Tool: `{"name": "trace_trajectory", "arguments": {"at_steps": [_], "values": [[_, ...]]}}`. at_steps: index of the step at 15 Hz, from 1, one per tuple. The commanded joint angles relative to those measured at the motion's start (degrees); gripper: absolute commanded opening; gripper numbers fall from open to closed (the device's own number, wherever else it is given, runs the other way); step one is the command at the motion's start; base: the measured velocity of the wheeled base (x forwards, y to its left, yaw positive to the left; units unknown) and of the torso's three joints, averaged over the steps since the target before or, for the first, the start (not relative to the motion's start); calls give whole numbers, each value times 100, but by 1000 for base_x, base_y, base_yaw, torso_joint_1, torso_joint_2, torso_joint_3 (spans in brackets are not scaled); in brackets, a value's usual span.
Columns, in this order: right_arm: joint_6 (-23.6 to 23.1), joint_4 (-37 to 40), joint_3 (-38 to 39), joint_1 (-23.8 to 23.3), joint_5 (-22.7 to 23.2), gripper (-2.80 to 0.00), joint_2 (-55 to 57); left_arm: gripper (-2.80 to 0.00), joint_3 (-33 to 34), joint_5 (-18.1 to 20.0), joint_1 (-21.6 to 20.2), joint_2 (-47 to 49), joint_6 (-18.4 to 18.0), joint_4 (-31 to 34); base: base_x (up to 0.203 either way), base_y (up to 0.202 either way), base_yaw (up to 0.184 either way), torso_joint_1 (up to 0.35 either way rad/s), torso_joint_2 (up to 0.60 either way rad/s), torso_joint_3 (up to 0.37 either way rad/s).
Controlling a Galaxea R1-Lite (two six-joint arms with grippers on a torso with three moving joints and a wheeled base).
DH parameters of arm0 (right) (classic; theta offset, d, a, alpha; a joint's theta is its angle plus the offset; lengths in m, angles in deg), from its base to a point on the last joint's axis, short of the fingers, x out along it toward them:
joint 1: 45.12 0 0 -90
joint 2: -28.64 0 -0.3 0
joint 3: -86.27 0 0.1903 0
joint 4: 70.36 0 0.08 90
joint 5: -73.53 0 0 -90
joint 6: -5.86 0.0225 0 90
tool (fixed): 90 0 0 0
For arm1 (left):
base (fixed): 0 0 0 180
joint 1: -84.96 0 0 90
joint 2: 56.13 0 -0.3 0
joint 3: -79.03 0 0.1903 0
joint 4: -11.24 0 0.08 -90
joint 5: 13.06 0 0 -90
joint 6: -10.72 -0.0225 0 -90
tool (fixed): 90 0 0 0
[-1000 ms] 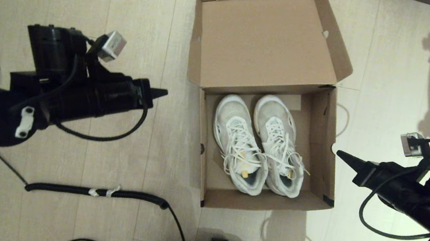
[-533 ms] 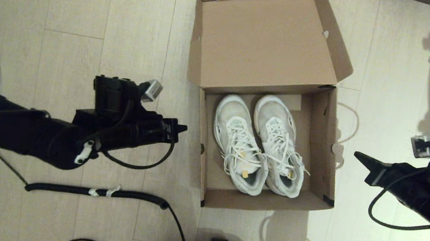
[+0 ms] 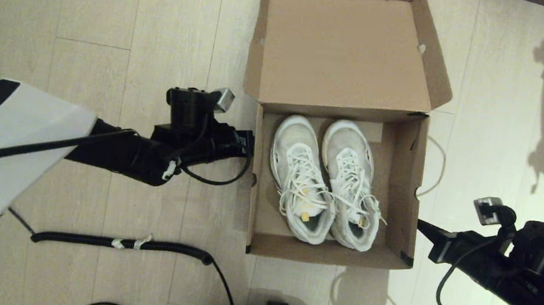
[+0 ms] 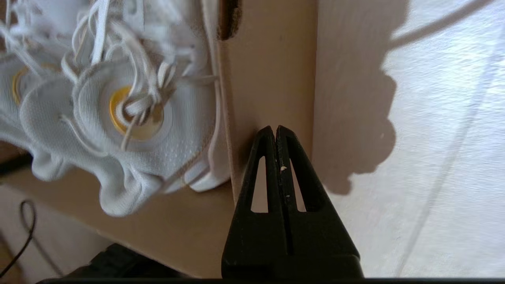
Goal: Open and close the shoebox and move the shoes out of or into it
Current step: Put the shoes out of the shoe box
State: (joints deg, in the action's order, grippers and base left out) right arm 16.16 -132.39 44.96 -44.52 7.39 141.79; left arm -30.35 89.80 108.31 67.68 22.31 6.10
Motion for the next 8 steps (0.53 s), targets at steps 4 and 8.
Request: {"name": "trace_trajectory", "arguments": {"at_steps": [4, 8], "values": [[16, -56, 35, 55, 23, -280, 31, -280, -1021, -20, -231, 309, 18, 418, 0, 0, 0, 0, 0, 0], [88, -34, -520, 94, -90, -280, 193, -280, -1483, -97, -393, 323, 41, 687, 0, 0, 0, 0, 0, 0]]}}
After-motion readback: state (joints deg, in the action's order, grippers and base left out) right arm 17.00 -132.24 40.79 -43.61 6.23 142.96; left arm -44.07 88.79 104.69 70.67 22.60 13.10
